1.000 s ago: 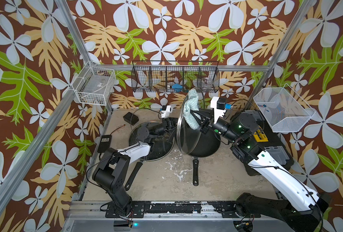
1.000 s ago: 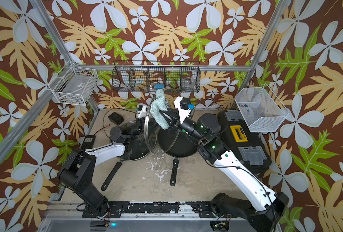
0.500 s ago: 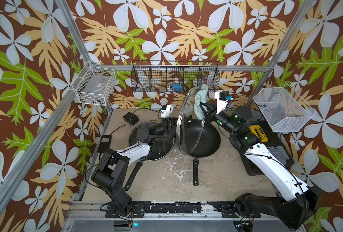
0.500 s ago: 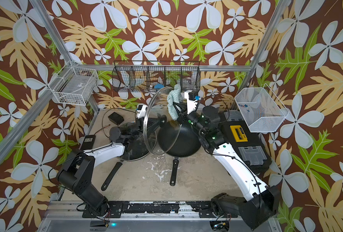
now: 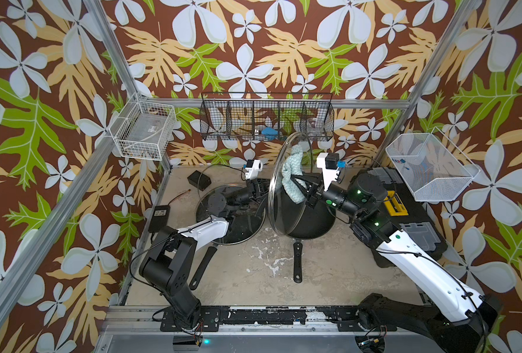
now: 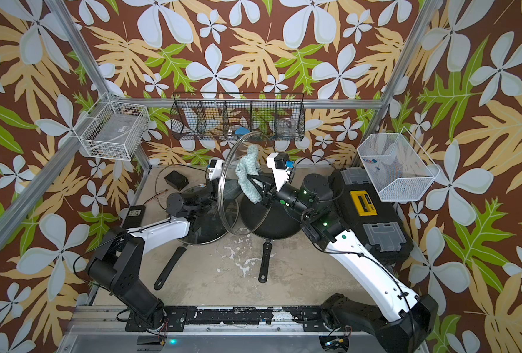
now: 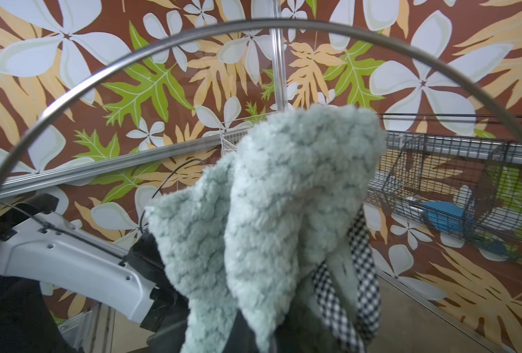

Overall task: Wipe the pot lid with a cloth
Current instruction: Wipe the pot lid.

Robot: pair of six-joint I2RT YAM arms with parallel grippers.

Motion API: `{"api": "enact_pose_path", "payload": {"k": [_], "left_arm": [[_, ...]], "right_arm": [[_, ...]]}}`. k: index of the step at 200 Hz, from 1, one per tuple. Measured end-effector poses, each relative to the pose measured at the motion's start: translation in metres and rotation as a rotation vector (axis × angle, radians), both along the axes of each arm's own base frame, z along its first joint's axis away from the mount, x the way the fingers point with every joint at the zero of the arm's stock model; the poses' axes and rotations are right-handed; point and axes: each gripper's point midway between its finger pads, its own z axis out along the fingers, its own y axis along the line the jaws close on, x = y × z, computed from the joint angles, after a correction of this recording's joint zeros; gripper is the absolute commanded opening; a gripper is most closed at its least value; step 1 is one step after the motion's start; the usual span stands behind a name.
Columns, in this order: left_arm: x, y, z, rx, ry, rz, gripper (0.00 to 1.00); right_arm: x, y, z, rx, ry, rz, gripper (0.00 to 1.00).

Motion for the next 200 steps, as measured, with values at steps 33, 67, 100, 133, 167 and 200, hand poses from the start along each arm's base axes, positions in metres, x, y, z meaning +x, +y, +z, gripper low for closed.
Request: {"api": "enact_pose_path", "payload": {"k": [33,67,100,133,167,200], "left_arm": [[0.000,0.000,0.000,0.000,0.000,0.000,0.00],[0.000,0.000,0.000,-0.001,0.001,0.000,0.00],[0.000,0.000,0.000,-0.001,0.008,-0.003,0.00],[0.001,0.000,0.000,-0.003,0.011,0.000,0.00],[0.002,0.000,-0.001,-0.002,0.014,-0.001,0.00],[0.004,-0.001,-0.005,0.002,0.027,0.001,0.00]], "right_arm": [[-0.041,0.017,-0.011,-0.020,-0.009,0.105,0.00],[-0.060,0.020,-0.042,-0.065,0.039,0.145,0.00],[-0.053,0.013,-0.068,-0.107,0.090,0.078,0.00],[-0.020,-0.007,-0.085,-0.141,0.119,-0.065,0.00],[0.024,-0.039,-0.091,-0.131,0.165,-0.224,0.00],[0.058,-0.043,-0.064,-0.104,0.142,-0.271,0.00]]}}
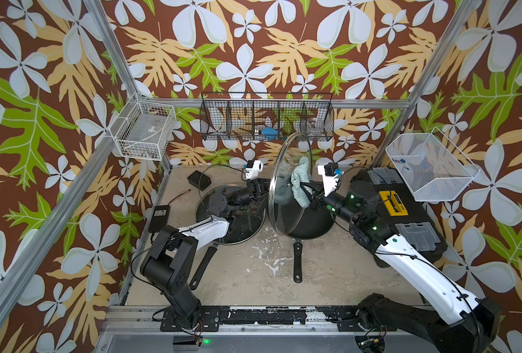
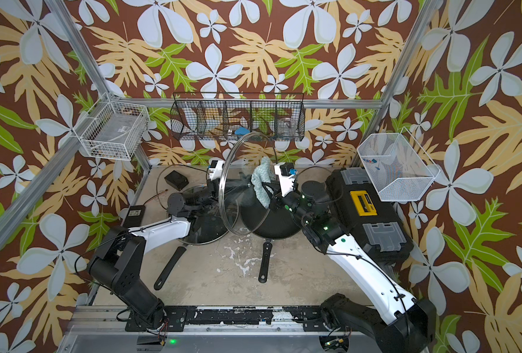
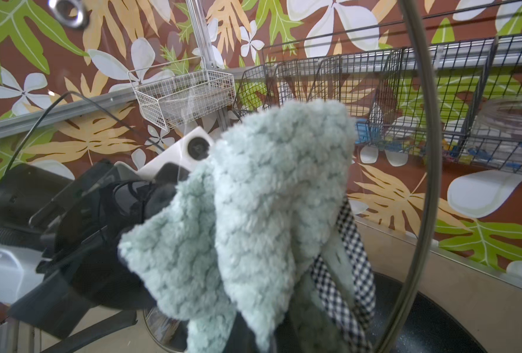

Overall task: Wipe the pot lid with a cloth
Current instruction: Wipe the pot lid.

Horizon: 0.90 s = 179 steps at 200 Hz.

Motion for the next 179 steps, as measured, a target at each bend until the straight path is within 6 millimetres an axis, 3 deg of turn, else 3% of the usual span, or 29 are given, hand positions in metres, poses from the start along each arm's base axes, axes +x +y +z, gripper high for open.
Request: {"api": "enact_pose_path", "payload": {"k": [23,40,83,127,179], "left_arm": [[0.002,0.001,0.001,-0.009,0.002,0.012,0.00],[0.005,0.002,0.003,-0.021,0.007,0.027,0.00],[0.009,0.005,0.005,-0.030,-0.009,0.056,0.00],[0.015,0.008,0.004,-0.038,0.004,0.079,0.00],[0.021,0.010,0.006,-0.049,0.012,0.094,0.00]], "right_arm": [[0.013,0.010,0.029,0.021,-0.041,0.023,0.00],[0.012,0.018,0.047,0.037,-0.072,0.064,0.00],[-0.033,0.052,0.065,0.060,-0.125,0.228,0.00],[-0.085,0.059,0.040,0.053,-0.115,0.343,0.00],[-0.095,0.053,-0.010,0.018,-0.012,0.345,0.00]]}}
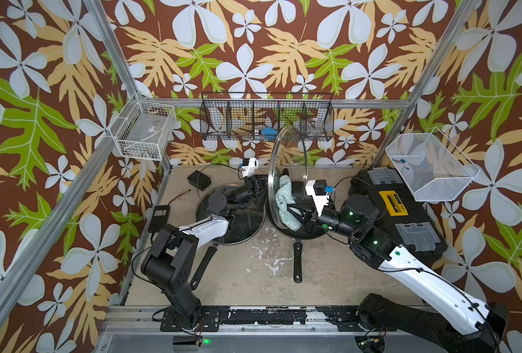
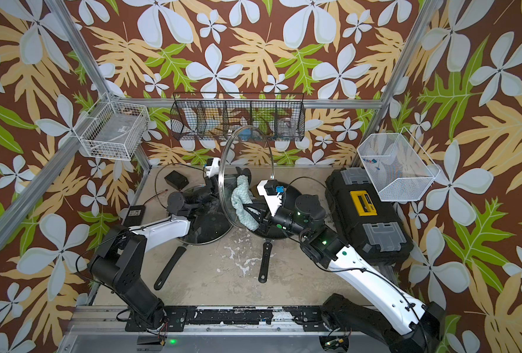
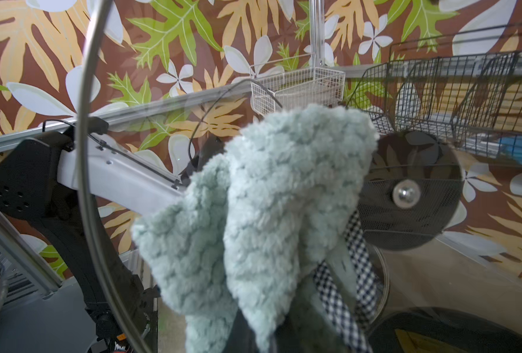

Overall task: Wipe the pot lid with a cloth
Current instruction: Wipe the pot lid.

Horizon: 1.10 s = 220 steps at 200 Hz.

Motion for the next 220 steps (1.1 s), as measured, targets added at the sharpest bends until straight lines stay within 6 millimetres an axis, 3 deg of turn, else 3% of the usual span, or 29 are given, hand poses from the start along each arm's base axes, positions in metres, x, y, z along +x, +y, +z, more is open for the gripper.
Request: {"api": "enact_pose_path", "payload": {"k": [34,78,107,134,170,192,220], "left_arm": [[0.001,0.002,0.001,-0.002,0.008,0.001,0.00],[-0.003,0.003,0.006,-0.009,0.005,-0.005,0.00],[-0.003,0.003,0.006,-0.009,0.005,-0.005,0.00],[-0.005,0.004,0.005,-0.006,0.005,-0.009,0.00],[-0.009,0.004,0.007,-0.002,-0.006,-0.016,0.00],[-0.011,0.005,0.008,-0.005,-0.016,-0.014,0.00],[-0.010,0.004,0.007,-0.001,-0.014,-0.013,0.00]], "right_arm": [[0.016,-0.009,-0.023,-0.038,0.040,-0.080,0.00],[0.065,-0.037,-0.044,-0.077,0.094,-0.243,0.00],[0.094,-0.052,-0.042,-0.065,0.118,-0.314,0.00],[0.124,-0.062,-0.019,-0.039,0.091,-0.377,0.00],[0.147,-0.055,0.035,0.007,0.012,-0.378,0.00],[0.146,-0.048,0.062,0.031,-0.027,-0.350,0.00],[0.124,-0.027,0.087,0.042,-0.077,-0.268,0.00]]}}
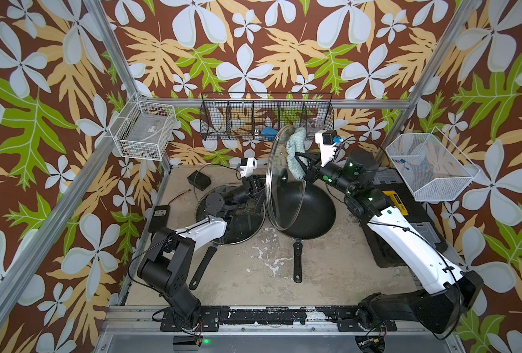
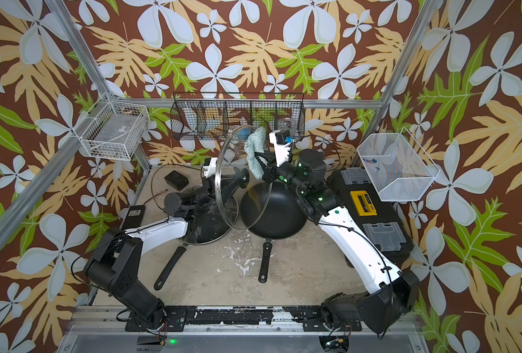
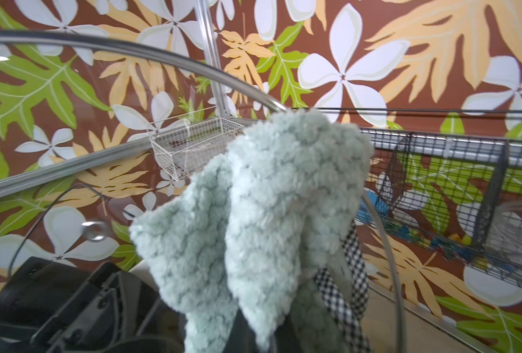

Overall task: Wipe the pot lid with a cloth
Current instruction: Wipe the pot lid.

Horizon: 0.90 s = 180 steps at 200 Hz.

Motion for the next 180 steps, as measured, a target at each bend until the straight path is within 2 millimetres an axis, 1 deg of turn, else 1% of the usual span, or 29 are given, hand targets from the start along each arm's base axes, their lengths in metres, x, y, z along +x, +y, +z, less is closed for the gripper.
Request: {"api": "enact_pose_path", "payload": {"k": [20,31,39,53,71,82,101,116,131,142,159,180], "left_arm": [[0.000,0.000,0.000,0.002,-0.010,0.005,0.00],[0.000,0.000,0.000,0.002,-0.011,0.006,0.00],[0.000,0.000,0.000,0.002,-0.011,0.006,0.00],[0.000,0.000,-0.001,0.003,-0.013,0.009,0.00],[0.000,0.000,-0.002,0.006,-0.014,0.011,0.00],[0.000,0.000,-0.003,0.008,-0.017,0.014,0.00],[0.000,0.000,-0.002,0.010,-0.031,0.021,0.00],[0.000,0.000,-0.002,0.010,-0.032,0.022,0.00],[0.000,0.000,-0.002,0.010,-0.032,0.022,0.00],[-0.001,0.000,-0.001,0.010,-0.034,0.022,0.00],[-0.002,0.001,0.002,0.008,-0.041,0.023,0.00],[-0.005,0.002,0.005,0.004,-0.048,0.022,0.00]], "right_arm": [[-0.024,0.015,0.009,-0.011,-0.031,0.065,0.00],[-0.041,0.022,0.012,-0.014,-0.048,0.103,0.00],[-0.053,0.027,0.013,-0.019,-0.061,0.128,0.00],[-0.076,0.034,0.007,-0.021,-0.062,0.184,0.00],[-0.102,0.038,-0.011,-0.033,-0.041,0.237,0.00],[-0.112,0.038,-0.023,-0.039,-0.027,0.253,0.00],[-0.126,0.037,-0.054,-0.050,0.030,0.276,0.00],[-0.129,0.033,-0.077,-0.064,0.072,0.264,0.00],[-0.124,0.027,-0.098,-0.075,0.116,0.220,0.00],[-0.119,0.023,-0.109,-0.088,0.135,0.187,0.00],[-0.108,0.015,-0.119,-0.091,0.154,0.134,0.00],[-0.085,-0.001,-0.128,-0.072,0.181,0.037,0.00]]}}
